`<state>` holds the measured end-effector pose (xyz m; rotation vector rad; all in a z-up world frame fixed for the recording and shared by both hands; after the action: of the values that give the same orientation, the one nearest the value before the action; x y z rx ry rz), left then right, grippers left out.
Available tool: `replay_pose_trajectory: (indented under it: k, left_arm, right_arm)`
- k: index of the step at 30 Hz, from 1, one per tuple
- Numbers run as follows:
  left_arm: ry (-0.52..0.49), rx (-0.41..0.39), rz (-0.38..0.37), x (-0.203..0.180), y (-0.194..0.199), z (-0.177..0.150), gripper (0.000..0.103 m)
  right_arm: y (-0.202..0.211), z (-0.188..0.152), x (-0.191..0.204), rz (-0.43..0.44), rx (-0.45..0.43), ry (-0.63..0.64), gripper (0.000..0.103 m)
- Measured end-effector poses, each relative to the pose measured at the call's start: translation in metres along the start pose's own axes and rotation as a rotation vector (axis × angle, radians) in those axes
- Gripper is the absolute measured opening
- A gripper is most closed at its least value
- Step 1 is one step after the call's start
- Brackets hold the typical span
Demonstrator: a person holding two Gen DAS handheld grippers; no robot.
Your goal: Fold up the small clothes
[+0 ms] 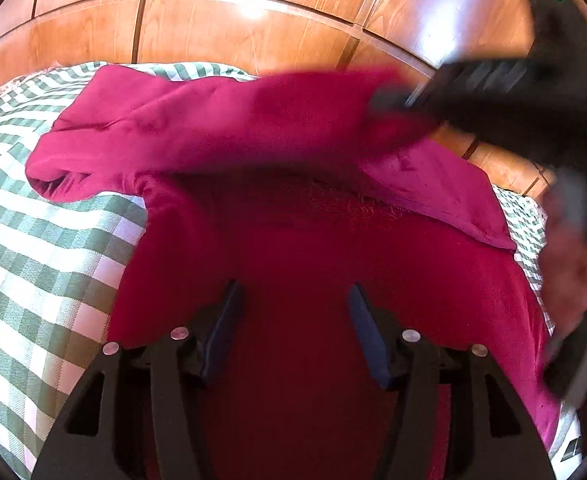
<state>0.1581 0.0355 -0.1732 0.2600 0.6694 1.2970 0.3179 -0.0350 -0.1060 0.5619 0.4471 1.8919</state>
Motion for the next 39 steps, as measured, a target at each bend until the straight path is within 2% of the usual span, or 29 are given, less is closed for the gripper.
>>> replay_pose_trajectory:
  k: [3, 6, 9, 12, 17, 21, 25, 27, 30, 32, 34, 37, 39]
  left_arm:
    - [-0.003, 0.000, 0.001, -0.001, 0.001, -0.001, 0.057]
    - [-0.003, 0.000, 0.001, -0.001, 0.001, -0.001, 0.057]
    - [-0.006, 0.001, 0.003, -0.001, 0.001, -0.002, 0.057]
    - [-0.006, 0.002, 0.004, -0.002, 0.001, -0.002, 0.057]
    - [-0.008, 0.008, 0.009, -0.003, 0.001, 0.001, 0.057]
    - [-0.016, 0.015, 0.014, -0.005, -0.001, 0.002, 0.057]
    - [-0.029, 0.042, 0.024, -0.007, 0.000, 0.005, 0.057]
    - [-0.017, 0.051, 0.017, -0.007, 0.006, 0.011, 0.058]
    - [0.030, 0.027, 0.013, 0.006, 0.015, 0.028, 0.059]
    - [0.097, 0.008, 0.011, 0.022, 0.018, 0.045, 0.059]
    - [0.173, -0.011, 0.004, 0.040, 0.016, 0.066, 0.064]
    - [0.216, -0.001, 0.004, 0.056, 0.002, 0.087, 0.067]
    - [0.235, -0.001, 0.030, 0.068, -0.013, 0.102, 0.068]
  right_arm:
    - [0.034, 0.040, -0.008, -0.033, -0.119, 0.040, 0.009]
    - [0.068, 0.067, -0.036, -0.102, -0.213, 0.032, 0.009]
    - [0.084, 0.073, -0.068, -0.177, -0.237, 0.015, 0.009]
    - [0.092, 0.057, -0.114, -0.267, -0.216, -0.035, 0.009]
    - [0.081, -0.006, -0.191, -0.393, -0.090, -0.175, 0.009]
    - [0.070, -0.058, -0.228, -0.428, -0.013, -0.309, 0.009]
    - [0.066, -0.069, -0.236, -0.391, -0.027, -0.378, 0.009]
    - [0.070, -0.068, -0.235, -0.369, -0.032, -0.387, 0.013]
    - [0.080, -0.066, -0.236, -0.352, -0.035, -0.380, 0.025]
    - [0.094, -0.064, -0.234, -0.357, -0.064, -0.358, 0.055]
    - [0.104, -0.058, -0.231, -0.371, -0.097, -0.332, 0.057]
    - [0.109, -0.049, -0.222, -0.348, -0.118, -0.305, 0.057]
    - [0.104, -0.043, -0.211, -0.330, -0.121, -0.269, 0.057]
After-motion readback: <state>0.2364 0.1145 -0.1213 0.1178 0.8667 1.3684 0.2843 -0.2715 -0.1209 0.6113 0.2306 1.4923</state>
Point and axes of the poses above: each gripper's, at about its wrist camera, not at the fingertips, and y roughly against the way its jaws point, x to its left, z to its top, the point moved 6 cm from there along -y, roughly the way its jaws point, and after that the axes turned 14 degrees about -x, right-handed, at the moved point
